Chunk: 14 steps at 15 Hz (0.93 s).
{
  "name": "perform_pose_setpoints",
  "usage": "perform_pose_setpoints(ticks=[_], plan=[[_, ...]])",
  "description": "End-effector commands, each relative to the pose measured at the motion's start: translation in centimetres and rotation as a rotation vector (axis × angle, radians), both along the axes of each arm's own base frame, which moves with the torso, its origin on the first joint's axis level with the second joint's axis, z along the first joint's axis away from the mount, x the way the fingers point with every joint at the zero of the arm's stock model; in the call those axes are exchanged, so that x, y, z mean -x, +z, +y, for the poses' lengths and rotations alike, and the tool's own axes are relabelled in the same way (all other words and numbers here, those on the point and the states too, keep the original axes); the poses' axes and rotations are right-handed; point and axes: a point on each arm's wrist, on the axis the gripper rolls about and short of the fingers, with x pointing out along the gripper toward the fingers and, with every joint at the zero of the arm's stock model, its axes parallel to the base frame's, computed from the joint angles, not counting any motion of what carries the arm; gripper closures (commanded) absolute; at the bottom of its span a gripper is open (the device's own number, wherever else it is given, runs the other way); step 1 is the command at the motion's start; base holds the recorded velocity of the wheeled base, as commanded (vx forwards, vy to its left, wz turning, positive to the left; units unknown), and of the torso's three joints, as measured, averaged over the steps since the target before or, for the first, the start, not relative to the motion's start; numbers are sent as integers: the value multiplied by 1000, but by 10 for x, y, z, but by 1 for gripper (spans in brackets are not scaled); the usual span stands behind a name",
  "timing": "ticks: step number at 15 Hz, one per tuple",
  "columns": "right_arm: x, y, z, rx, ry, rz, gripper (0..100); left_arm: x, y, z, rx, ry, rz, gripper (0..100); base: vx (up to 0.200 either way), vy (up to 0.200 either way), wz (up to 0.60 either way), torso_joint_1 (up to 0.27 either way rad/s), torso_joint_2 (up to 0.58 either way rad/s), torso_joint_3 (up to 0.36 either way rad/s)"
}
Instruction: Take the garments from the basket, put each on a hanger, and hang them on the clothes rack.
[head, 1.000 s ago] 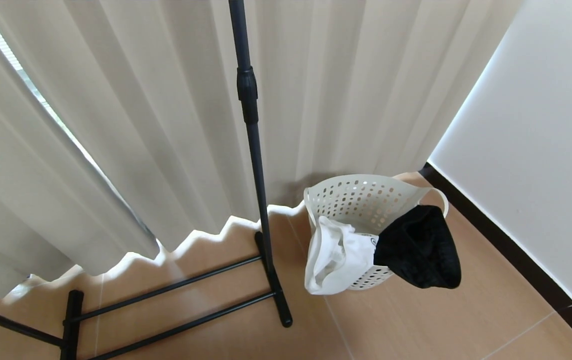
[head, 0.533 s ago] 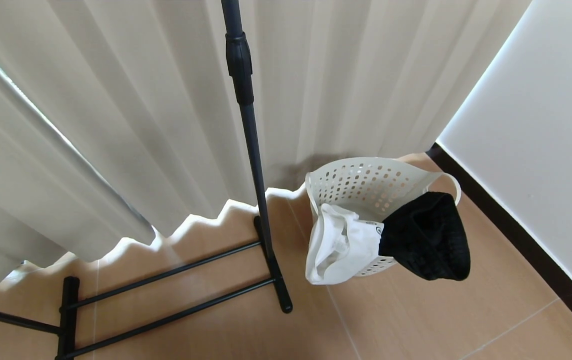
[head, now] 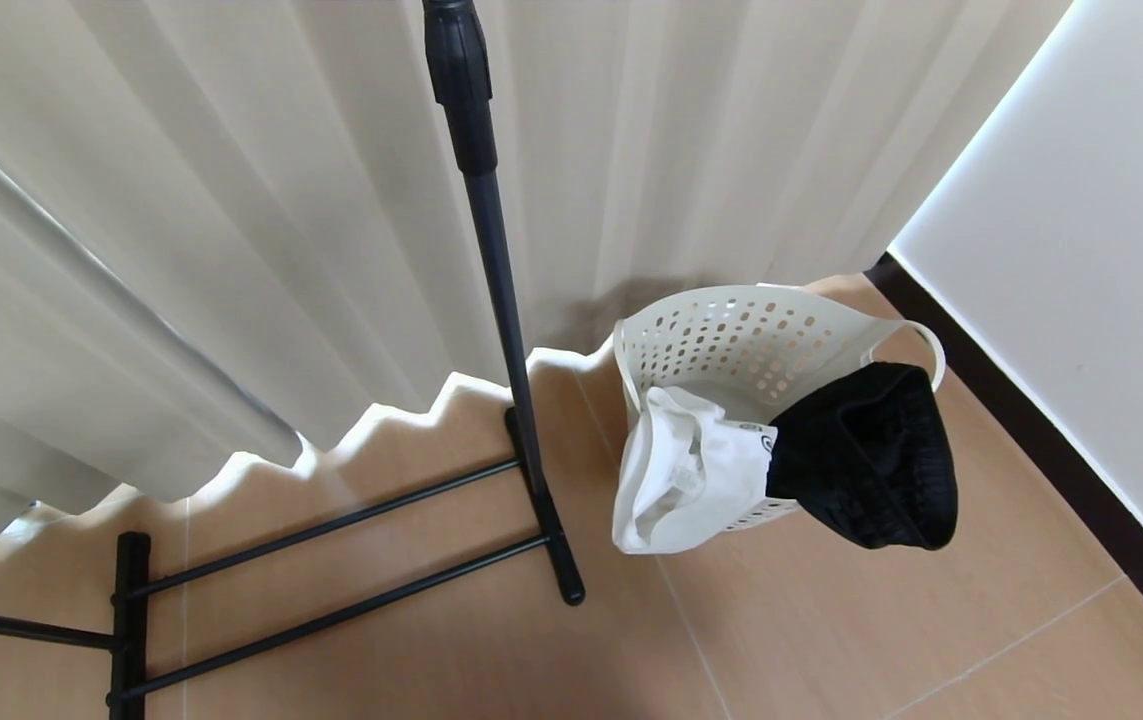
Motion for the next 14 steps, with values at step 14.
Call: perform_pose_setpoints(ticks=[14], plan=[[-163,68,68,143,456,447,0,0,0,0,-5,0,2,0,0,0,0,1,1,-41]])
